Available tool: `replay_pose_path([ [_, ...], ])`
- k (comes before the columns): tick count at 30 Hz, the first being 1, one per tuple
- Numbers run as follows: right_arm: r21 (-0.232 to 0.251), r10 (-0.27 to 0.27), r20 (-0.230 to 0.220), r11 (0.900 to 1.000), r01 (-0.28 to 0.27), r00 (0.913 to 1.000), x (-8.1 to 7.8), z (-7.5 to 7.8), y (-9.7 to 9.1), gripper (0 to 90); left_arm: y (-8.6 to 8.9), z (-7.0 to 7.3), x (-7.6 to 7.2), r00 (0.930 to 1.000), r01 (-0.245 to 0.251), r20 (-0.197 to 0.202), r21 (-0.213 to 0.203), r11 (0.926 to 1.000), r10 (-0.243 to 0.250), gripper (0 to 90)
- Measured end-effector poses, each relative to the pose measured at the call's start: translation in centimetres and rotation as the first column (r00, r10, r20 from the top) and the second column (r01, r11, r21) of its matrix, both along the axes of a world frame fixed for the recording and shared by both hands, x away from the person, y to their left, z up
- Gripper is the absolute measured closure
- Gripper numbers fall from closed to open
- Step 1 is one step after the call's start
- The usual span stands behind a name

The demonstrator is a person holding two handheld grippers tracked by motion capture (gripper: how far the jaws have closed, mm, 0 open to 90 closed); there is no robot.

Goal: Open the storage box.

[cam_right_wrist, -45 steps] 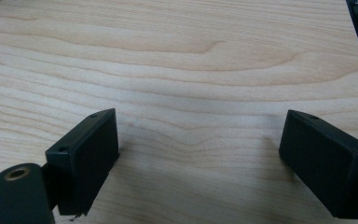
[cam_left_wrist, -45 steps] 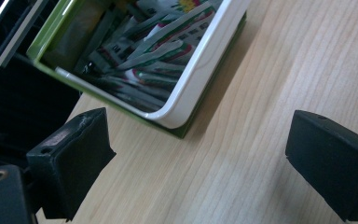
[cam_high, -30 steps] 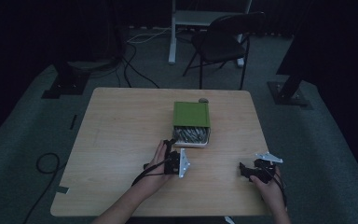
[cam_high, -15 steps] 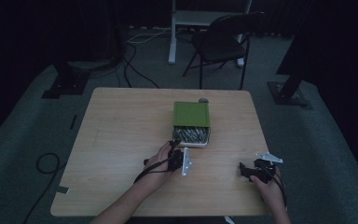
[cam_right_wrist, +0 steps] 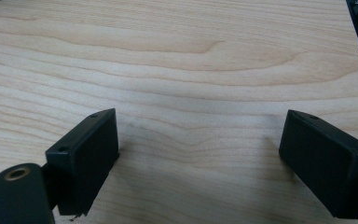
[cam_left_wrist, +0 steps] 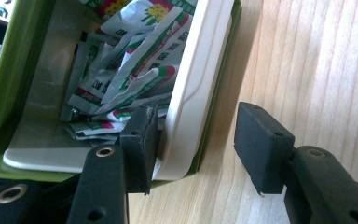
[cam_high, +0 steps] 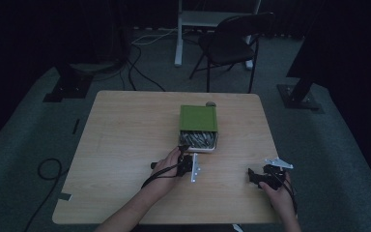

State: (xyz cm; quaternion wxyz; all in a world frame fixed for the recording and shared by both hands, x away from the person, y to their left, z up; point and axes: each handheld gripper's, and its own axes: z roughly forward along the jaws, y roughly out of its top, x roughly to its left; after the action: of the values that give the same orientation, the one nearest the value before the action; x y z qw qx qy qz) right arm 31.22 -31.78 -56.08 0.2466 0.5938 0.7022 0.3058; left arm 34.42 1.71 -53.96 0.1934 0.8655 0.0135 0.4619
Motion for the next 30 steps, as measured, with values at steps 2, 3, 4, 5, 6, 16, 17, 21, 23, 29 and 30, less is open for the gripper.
replay_pose_path([
  [2,-0.001,0.001,0.0,1.0,-0.001,1.0,0.0,0.0,-0.01,11.4,-0.12,-0.04,0.07,1.0,0.0,0.0,0.001,1.0,0.0,51.1],
  [3,0.0,0.0,0.0,1.0,0.0,1.0,0.0,0.0,0.0,11.4,-0.17,-0.07,0.14,1.0,0.002,0.004,0.008,1.0,-0.002,51.2],
  [4,0.0,0.0,0.0,1.0,0.0,1.0,0.0,0.0,0.0,11.4,-0.2,-0.09,0.22,1.0,0.001,0.006,0.01,0.9999,-0.001,52.4],
  [5,0.0,0.0,0.0,1.0,0.0,1.0,0.0,0.0,0.0,11.4,-0.25,-0.16,0.31,1.0,-0.004,0.0,-0.001,1.0,0.004,52.6],
  [6,0.0,0.0,0.0,1.0,0.0,1.0,0.0,0.0,0.0,11.4,-0.28,-0.17,0.38,1.0,-0.008,0.002,0.008,0.9999,0.008,52.8],
  [16,0.0,0.0,0.0,1.0,0.0,1.0,0.0,0.0,0.0,11.4,-0.45,-0.12,0.8,0.9983,-0.05,0.032,0.008,0.9987,0.049,66.7],
  [17,0.0,0.0,0.0,1.0,0.0,1.0,0.0,0.0,0.0,11.4,-0.49,-0.13,0.8,0.9984,-0.047,0.033,0.011,0.9988,0.046,66.9],
  [21,0.001,0.0,0.0,1.0,0.0,1.0,0.0,0.0,0.0,11.4,-0.41,-0.02,0.84,0.9988,-0.044,0.021,0.003,0.999,0.044,67.1],
  [23,0.0,0.0,0.0,1.0,0.0,1.0,0.0,0.0,0.0,11.4,-0.42,0.01,0.84,0.999,-0.041,0.018,0.003,0.9991,0.041,67.3],
  [29,0.001,-0.001,0.0,1.0,0.001,1.0,-0.01,0.0,0.01,11.4,-0.49,0.01,0.71,0.9989,-0.042,0.019,0.002,0.9991,0.042,67.5],
  [30,0.0,-0.001,0.0,1.0,0.001,1.0,-0.01,0.0,0.01,11.4,-0.5,0.03,0.69,0.9989,-0.042,0.02,0.005,0.9991,0.041,67.5],
])
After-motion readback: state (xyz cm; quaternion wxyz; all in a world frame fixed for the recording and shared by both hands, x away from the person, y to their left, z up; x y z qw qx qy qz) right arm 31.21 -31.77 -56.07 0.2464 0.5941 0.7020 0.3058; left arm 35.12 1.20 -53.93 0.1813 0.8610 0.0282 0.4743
